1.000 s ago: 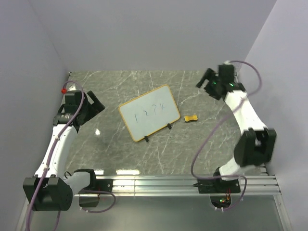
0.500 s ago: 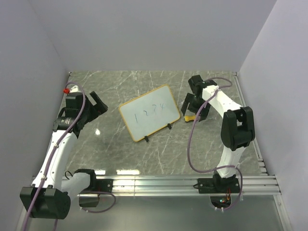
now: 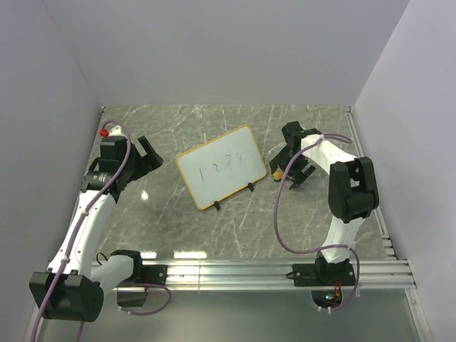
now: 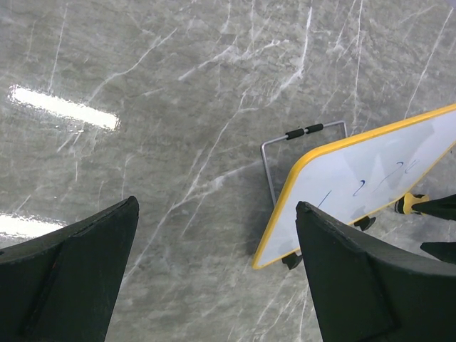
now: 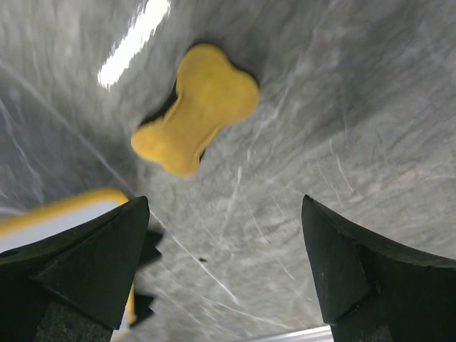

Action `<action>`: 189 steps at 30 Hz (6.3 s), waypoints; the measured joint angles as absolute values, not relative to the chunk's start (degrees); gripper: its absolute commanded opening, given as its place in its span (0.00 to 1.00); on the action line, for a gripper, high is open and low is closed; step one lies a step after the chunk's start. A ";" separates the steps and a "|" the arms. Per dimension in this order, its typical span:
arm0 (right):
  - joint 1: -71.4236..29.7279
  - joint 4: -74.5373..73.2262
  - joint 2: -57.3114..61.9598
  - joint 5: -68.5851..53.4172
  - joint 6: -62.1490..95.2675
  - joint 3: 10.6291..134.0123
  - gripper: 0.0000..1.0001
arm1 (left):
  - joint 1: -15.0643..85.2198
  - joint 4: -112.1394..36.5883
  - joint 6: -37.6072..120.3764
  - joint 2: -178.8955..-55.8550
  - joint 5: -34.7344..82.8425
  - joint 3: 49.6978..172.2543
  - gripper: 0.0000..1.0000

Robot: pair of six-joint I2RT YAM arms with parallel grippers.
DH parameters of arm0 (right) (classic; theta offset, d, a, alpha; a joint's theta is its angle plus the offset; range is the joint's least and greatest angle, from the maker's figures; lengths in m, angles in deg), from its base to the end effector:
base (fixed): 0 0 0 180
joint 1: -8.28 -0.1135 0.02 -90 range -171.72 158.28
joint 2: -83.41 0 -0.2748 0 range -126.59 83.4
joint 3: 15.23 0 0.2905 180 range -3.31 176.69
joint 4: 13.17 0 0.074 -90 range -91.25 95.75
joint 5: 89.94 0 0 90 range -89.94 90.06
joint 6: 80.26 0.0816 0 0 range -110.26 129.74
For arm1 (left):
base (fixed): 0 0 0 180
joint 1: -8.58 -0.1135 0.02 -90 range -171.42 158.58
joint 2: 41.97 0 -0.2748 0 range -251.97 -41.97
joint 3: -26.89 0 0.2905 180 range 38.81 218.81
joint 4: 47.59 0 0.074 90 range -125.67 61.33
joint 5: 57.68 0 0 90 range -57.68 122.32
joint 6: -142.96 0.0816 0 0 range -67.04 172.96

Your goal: Erase the whiteboard

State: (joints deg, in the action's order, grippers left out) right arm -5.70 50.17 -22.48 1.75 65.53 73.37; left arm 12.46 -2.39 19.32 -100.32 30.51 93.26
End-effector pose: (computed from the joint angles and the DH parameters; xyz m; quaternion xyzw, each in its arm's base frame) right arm 0.3867 0.0938 0.1380 0.3567 0.9305 0.0347 0.0754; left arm 0.2866 -0.0220 0.2940 -0.2232 0.8673 -0.1564 0.4166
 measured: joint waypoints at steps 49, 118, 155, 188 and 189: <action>-4.02 46.80 -18.72 7.96 64.64 80.74 0.00 | 12.70 -11.07 18.33 -90.57 13.75 81.33 0.63; -36.58 42.43 -30.33 4.16 55.70 104.47 0.00 | 15.65 -113.54 -4.60 -139.96 -10.27 54.40 0.00; -49.04 33.77 -30.00 8.16 60.51 84.45 0.00 | 17.27 -106.15 12.17 -128.31 -6.01 48.72 0.00; -32.23 30.76 -34.07 8.35 65.95 98.35 0.00 | 20.72 -103.02 14.55 -127.31 -2.97 50.12 0.00; -32.80 29.75 -33.50 8.22 66.58 95.88 0.00 | 20.72 -102.48 14.35 -127.31 -2.62 50.12 0.00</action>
State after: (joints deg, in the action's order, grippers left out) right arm -32.80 29.75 -33.50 8.22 66.58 95.88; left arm 20.72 -102.48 14.35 -127.31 -2.62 50.12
